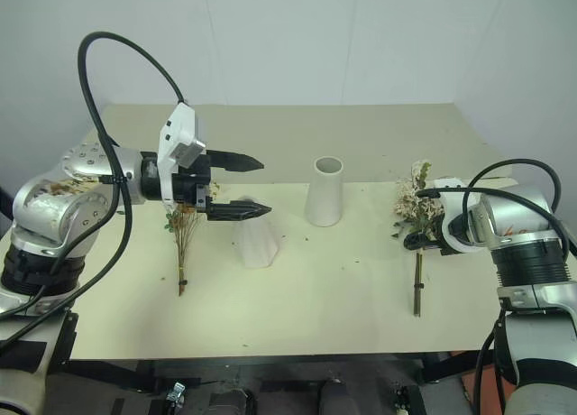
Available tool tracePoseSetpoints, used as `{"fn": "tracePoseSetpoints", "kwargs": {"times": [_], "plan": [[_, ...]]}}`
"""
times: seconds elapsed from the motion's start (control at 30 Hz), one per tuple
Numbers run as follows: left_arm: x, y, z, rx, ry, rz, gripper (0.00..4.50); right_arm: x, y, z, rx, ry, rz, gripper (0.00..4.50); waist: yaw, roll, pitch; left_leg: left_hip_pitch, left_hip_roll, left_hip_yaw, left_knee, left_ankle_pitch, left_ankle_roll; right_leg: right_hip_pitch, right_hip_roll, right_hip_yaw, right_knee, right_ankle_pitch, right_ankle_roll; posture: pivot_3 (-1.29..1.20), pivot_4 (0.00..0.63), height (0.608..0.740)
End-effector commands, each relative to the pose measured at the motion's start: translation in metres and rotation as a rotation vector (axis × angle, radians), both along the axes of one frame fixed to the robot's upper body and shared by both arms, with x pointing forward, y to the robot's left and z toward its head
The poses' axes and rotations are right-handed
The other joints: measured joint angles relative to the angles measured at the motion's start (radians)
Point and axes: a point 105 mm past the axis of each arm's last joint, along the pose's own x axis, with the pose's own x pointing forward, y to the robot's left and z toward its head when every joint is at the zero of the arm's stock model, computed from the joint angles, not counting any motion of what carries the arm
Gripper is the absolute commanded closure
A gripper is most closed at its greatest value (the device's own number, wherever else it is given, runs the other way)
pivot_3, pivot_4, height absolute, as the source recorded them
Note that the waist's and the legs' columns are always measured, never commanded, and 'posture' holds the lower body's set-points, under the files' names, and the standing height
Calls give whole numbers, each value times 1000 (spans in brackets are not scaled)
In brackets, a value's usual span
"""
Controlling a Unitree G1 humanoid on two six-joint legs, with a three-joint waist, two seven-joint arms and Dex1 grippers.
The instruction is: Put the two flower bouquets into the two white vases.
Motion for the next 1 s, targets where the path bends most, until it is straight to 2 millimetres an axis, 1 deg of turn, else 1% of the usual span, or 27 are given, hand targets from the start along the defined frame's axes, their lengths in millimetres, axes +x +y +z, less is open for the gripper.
{"fn": "tracePoseSetpoints", "kwargs": {"times": [0.03,0.07,0.17,0.2,0.23,0.33,0.37,0.5,0.53,0.6,0.67,0.7,0.73,0.77,0.8,0.83,0.87,0.93,1.0], "plan": [[-6,3,13,-18,-50,10,0,9,-1,9,-10,-38,4,24,-1,0,0,0,0,0,0,0,0,0,0,0,0,0,0,0,150,740],[-6,3,13,-19,-49,13,0,10,-1,7,-2,-31,0,24,-2,0,0,0,0,0,0,0,0,0,0,0,0,0,0,0,150,740],[-6,5,12,-18,-49,25,0,14,-1,6,18,-35,-5,606,-6,0,0,0,0,0,0,0,0,0,0,0,0,0,0,0,150,740],[-6,5,12,-18,-49,28,0,15,0,6,26,-31,-9,910,-7,0,0,0,0,0,0,0,0,0,0,0,0,0,0,0,150,740],[-5,6,12,-16,-57,35,0,15,-2,5,35,-12,-55,1298,-8,0,0,0,0,0,0,0,0,0,0,0,0,0,-1,0,150,740],[-1,14,19,-43,-77,76,0,15,-1,1,33,13,-53,2307,-13,0,0,0,0,0,0,0,0,0,0,0,0,1,-1,0,150,740],[1,16,21,-48,-81,88,0,14,-1,0,37,16,-48,2744,-13,0,0,0,0,0,0,0,0,0,0,0,0,1,-1,0,150,740],[4,24,24,-51,-93,119,0,14,-2,-1,37,21,-53,4084,-14,0,0,0,0,0,0,0,0,0,0,0,0,1,-1,0,150,740],[4,26,23,-48,-93,123,0,14,-2,0,34,17,-57,4271,-14,0,0,0,0,0,0,0,0,0,0,0,0,1,-1,0,150,740],[4,29,22,-40,-100,130,0,15,-2,3,24,1,-54,4273,-15,0,0,0,0,0,0,0,0,0,0,0,0,0,0,0,150,740],[5,31,22,-42,-106,139,0,18,0,14,5,-49,-51,4273,-15,0,0,0,0,0,0,0,0,0,0,0,0,0,0,0,150,740],[5,33,23,-45,-108,144,0,20,0,22,-13,-85,-51,4273,-15,0,0,0,0,0,0,0,0,0,0,0,0,0,0,0,150,740],[6,34,24,-48,-113,153,0,23,2,34,-29,-138,-41,4273,-15,0,0,0,0,0,0,0,0,0,0,0,0,0,0,0,150,740],[7,36,25,-51,-119,164,0,30,7,57,-50,-259,-21,4273,-16,0,0,0,0,0,0,0,0,0,0,0,0,0,0,0,150,740],[8,39,27,-56,-123,174,0,37,13,85,-67,-427,-1,4273,-16,1,0,0,0,0,0,0,0,0,0,0,0,0,0,0,150,740],[9,41,28,-60,-126,183,0,40,19,110,-63,-566,6,4273,-19,1,1,0,0,0,0,0,0,-1,0,0,1,0,0,0,150,740],[10,42,28,-62,-127,188,0,41,23,125,-56,-651,4,4273,-20,1,1,-1,0,0,0,0,0,-2,0,0,1,0,0,0,150,740],[11,44,28,-68,-129,199,0,43,39,177,-44,-1008,21,4273,-20,1,1,-1,0,0,-1,0,0,-3,0,0,2,-1,3,0,150,740],[13,46,28,-73,-130,215,0,35,52,219,39,-1290,-4,4273,-19,1,1,-1,0,-1,-1,0,0,-3,0,0,2,-1,3,0,150,740]]}}
